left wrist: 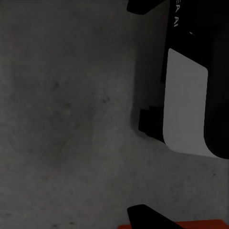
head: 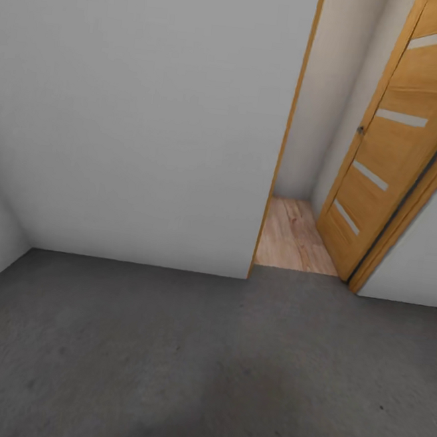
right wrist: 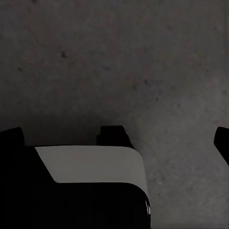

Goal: Move the two storage containers from the living room to the garage. In the garage, place one container on the floor and stack the other container on top of it (either order is fine).

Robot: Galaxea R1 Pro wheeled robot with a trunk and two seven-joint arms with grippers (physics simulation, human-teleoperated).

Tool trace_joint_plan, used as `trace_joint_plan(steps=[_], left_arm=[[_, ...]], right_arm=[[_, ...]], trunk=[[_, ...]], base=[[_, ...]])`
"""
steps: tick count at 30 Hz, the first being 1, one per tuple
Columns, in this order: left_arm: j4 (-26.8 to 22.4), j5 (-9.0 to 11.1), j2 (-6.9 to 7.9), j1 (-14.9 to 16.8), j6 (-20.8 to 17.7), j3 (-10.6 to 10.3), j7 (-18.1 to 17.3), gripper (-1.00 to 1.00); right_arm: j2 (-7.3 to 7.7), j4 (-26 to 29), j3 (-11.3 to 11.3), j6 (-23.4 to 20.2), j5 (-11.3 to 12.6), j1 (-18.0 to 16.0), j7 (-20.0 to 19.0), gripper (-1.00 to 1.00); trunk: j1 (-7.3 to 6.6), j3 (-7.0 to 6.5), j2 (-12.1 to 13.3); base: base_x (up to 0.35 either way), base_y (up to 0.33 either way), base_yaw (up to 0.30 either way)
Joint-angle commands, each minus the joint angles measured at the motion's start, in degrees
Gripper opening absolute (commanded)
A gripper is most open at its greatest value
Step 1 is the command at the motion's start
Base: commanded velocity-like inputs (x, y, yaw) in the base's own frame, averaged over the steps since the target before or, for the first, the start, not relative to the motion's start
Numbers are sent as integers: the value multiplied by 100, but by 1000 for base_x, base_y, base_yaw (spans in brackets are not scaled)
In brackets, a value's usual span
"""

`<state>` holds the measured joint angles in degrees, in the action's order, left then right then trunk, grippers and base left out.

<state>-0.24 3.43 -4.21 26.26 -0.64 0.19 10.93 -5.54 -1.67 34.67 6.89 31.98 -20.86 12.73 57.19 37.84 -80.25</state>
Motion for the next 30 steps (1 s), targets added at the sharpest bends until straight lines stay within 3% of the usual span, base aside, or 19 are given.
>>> trace_joint_plan(steps=[1, 30], left_arm=[[-3, 35, -1, 2, -7, -2, 15, 100], [-3, 35, -1, 2, -7, -2, 15, 100]], right_arm=[[-11, -18, 48, 31, 54, -6, 5, 100], [-17, -18, 48, 32, 54, -6, -8, 100]], trunk=[[0, 3, -2], [0, -51, -2]], base=[[0, 0, -113], [0, 0, -231]])
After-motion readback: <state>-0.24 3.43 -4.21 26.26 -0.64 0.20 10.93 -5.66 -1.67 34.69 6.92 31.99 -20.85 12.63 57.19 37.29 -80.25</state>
